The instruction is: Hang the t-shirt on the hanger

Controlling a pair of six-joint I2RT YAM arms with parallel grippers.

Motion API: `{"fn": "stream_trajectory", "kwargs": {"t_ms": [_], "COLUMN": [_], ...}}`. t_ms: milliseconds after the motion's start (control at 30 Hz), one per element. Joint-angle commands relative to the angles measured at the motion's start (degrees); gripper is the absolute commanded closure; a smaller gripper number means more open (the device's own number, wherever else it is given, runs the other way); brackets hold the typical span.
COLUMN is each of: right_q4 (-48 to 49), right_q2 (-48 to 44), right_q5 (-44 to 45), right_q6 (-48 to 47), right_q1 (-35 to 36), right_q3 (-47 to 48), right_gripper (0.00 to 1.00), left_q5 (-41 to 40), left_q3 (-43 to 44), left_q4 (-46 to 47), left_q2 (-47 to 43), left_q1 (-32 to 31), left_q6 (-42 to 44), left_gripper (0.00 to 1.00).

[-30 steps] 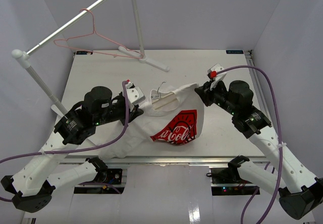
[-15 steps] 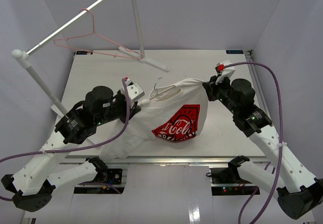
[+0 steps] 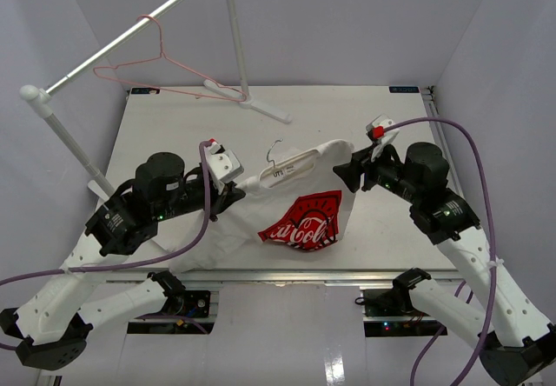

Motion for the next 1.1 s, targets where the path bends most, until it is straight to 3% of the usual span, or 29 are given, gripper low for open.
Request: {"fn": "stream_trajectory", "kwargs": {"t_ms": [0,333,467,767,1067], "right_q4": [-3.8,-8.5,-10.9,-11.5,-6.8], "right_q2": [-4.5,7.2,12.3,19.3,21.5], "right_q5": [-13.5,-36.4,-42.8,-42.6,-39.8], "right_q6": [-6.7,-13.3,-17.5,-20.3,-18.6], "right_q1": [-0.3,0.2,4.0,12.2,18.9], "right_q3": [8.8,20.8,25.7,31.5,28.7], "right_gripper": [0.33,0.33,0.30,0.26,0.27], "left_q5": [6.7,15.1,16.4,17.2,17.6], "left_q3": [0.4,-0.7,-0.9,-0.8,-1.1], "left_q4": [2.3,1.6,1.7,1.8,2.8], "left_q2": [0.2,1.1,1.6,2.6,2.7], "left_q1": [0.1,0.1,0.1,0.1,0.1], "left_q6": [1.5,3.2,3.9,4.2,4.1], "left_gripper": [1.00,1.00,1.00,1.00,1.00]}}
